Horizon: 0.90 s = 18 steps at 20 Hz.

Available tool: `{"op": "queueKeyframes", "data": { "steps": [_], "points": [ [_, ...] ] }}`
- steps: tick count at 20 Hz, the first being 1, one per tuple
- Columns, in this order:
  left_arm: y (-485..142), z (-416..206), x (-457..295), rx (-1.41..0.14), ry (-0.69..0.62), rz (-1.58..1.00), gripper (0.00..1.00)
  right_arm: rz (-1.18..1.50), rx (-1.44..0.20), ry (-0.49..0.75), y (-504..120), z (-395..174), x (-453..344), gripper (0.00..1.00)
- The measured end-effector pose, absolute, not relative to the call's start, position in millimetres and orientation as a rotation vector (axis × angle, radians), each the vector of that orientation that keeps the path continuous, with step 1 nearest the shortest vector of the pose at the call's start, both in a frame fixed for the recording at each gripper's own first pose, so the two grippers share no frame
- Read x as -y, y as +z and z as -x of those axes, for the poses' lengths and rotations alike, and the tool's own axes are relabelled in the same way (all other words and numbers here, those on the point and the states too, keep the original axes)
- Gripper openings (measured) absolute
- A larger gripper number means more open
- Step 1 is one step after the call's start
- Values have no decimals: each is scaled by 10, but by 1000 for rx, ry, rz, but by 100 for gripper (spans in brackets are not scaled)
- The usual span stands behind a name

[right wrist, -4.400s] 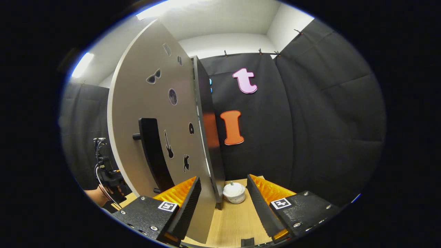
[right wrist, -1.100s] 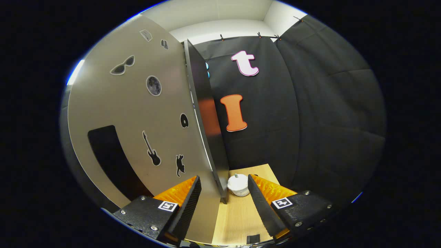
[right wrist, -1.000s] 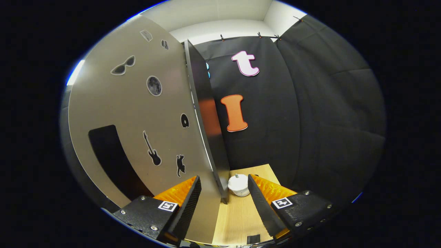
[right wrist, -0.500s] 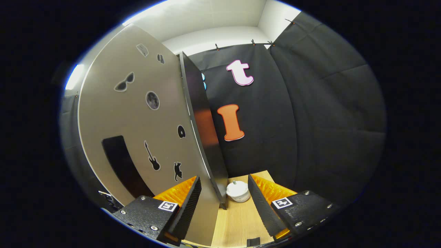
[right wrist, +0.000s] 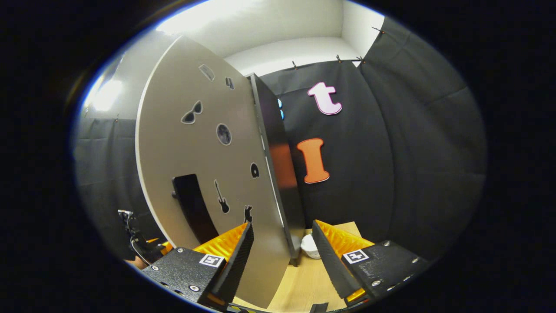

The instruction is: Open the cabinet door with the right hand, grasp the bottle in the cabinet with the left hand and place it on the coaster, then close the cabinet door with the right hand.

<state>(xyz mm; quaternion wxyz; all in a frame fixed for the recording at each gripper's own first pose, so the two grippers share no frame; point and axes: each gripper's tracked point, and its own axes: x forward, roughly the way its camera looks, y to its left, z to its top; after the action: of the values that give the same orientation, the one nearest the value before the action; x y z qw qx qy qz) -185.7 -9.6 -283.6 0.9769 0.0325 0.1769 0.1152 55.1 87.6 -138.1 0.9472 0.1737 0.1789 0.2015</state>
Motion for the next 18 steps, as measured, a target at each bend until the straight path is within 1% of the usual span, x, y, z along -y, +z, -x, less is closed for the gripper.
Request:
{"op": "queueKeyframes", "data": {
  "steps": [1,2,3,4,6,7,9,10,11,12,13,14,15,16,17,18],
  "points": [
    [-2700,1821,111,-341,227,-69,92,-361,-360,426,-1367,-543,-890,75],
    [-2581,1818,104,-325,223,-70,92,-379,-355,449,-1334,-527,-924,94],
    [-2474,1797,143,-314,208,-64,92,-394,-355,471,-1311,-496,-954,94],
    [-2386,1760,174,-303,197,-60,92,-404,-352,494,-1291,-472,-975,75],
    [-2237,1674,227,-286,168,-53,91,-404,-342,546,-1245,-398,-1046,83],
    [-2189,1643,242,-284,156,-53,93,-398,-344,584,-1227,-335,-1116,86],
    [-2100,1583,255,-274,141,-67,94,-366,-324,613,-1219,-304,-1158,94],
    [-2064,1560,281,-268,131,-74,94,-364,-318,618,-1229,-313,-1160,75],
    [-2039,1542,287,-264,126,-82,94,-362,-323,629,-1230,-297,-1176,93],
    [-2024,1520,287,-263,120,-86,91,-365,-312,643,-1183,-274,-1190,93],
    [-2013,1508,297,-261,117,-88,91,-367,-289,665,-1112,-250,-1200,93],
    [-2006,1499,268,-259,123,-94,92,-370,-269,688,-1052,-221,-1231,82],
    [-1973,1486,225,-252,134,-101,93,-371,-272,706,-1040,-186,-1274,90],
    [-1967,1463,196,-253,137,-103,93,-367,-278,725,-1053,-162,-1326,69],
    [-1944,1447,175,-250,142,-104,93,-365,-276,744,-1055,-152,-1387,77],
    [-1904,1429,130,-245,148,-107,94,-366,-280,770,-1070,-136,-1464,80]
  ]
}}
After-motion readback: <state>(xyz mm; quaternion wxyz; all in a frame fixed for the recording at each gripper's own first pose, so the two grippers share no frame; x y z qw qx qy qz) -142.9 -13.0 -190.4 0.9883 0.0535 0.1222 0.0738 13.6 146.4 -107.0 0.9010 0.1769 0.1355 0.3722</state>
